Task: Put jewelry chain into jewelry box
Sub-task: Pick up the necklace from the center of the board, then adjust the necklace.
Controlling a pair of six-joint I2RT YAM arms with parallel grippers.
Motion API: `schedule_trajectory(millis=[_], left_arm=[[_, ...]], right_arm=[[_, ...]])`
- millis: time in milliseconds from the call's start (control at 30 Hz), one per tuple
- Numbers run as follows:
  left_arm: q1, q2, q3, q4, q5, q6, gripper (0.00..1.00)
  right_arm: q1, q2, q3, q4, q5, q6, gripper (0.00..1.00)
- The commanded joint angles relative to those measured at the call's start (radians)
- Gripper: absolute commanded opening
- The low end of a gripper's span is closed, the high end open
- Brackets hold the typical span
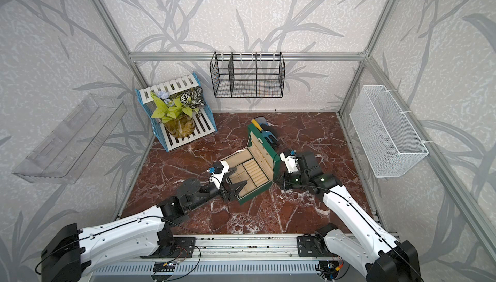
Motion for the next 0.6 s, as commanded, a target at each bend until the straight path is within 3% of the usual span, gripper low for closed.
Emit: schedule_trajectory(millis=[0,200,567], left_arm=[[0.004,0.03,0.043,0.002,0.061,0.078,0.69],[0.003,0.109,0.089,-0.002,0.11,0.185,0.57],[-0.005,0.249,0.148,0.108,0.14,0.228,0.41]], right_arm=[[0.003,-0.003,0.063,0.019,-0.15,-0.053,0.0],[0.003,0.015,0.123,0.037,-0.259,-0.05,0.0],[0.004,0.023,0.163,0.09,-0.352,-0.007,0.0]])
